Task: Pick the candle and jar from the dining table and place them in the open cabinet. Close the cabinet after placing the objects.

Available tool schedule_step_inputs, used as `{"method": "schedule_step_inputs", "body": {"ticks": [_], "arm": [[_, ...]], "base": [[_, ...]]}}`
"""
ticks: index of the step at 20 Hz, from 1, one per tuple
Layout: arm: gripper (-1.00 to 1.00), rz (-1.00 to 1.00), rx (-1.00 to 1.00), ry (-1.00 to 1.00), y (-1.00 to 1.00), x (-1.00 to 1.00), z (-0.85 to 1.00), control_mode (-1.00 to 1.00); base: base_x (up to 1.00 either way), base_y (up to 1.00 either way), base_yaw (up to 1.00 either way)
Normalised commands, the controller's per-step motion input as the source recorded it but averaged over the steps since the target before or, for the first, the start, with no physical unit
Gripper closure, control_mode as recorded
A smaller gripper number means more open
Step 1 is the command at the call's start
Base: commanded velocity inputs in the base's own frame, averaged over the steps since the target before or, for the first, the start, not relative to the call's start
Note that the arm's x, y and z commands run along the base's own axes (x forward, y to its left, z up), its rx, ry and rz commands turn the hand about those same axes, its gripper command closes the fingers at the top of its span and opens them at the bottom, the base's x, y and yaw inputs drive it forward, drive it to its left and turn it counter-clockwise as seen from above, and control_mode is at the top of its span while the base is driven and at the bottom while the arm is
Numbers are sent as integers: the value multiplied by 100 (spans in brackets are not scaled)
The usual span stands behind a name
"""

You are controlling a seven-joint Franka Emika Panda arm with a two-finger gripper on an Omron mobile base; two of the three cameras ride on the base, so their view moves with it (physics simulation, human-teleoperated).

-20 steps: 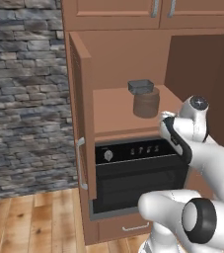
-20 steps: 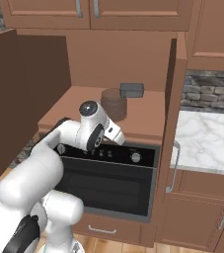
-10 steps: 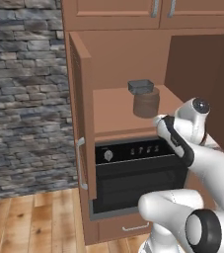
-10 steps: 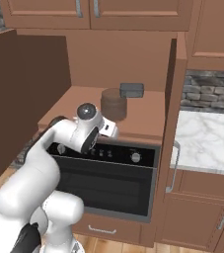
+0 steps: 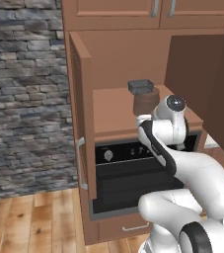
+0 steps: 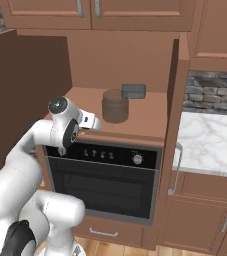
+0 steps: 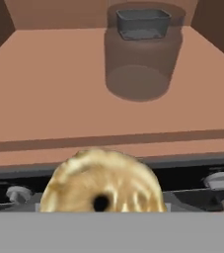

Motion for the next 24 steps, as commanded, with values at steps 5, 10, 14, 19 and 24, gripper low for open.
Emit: {"method": "schedule_step_inputs", "body": {"ticks": [5, 10, 14, 19, 24], "arm": [[100, 13, -3, -5, 32, 32, 0, -100], [100, 12, -2, -1, 31, 38, 0, -100], [100, 4, -7, 0, 41, 33, 8, -100], [100, 0, -9, 2, 38, 32, 11, -100], [100, 0, -9, 0, 12, 41, 0, -100]], "base": [[0, 0, 0], [0, 0, 0], [0, 0, 0], [0, 0, 0], [0, 0, 0]]}}
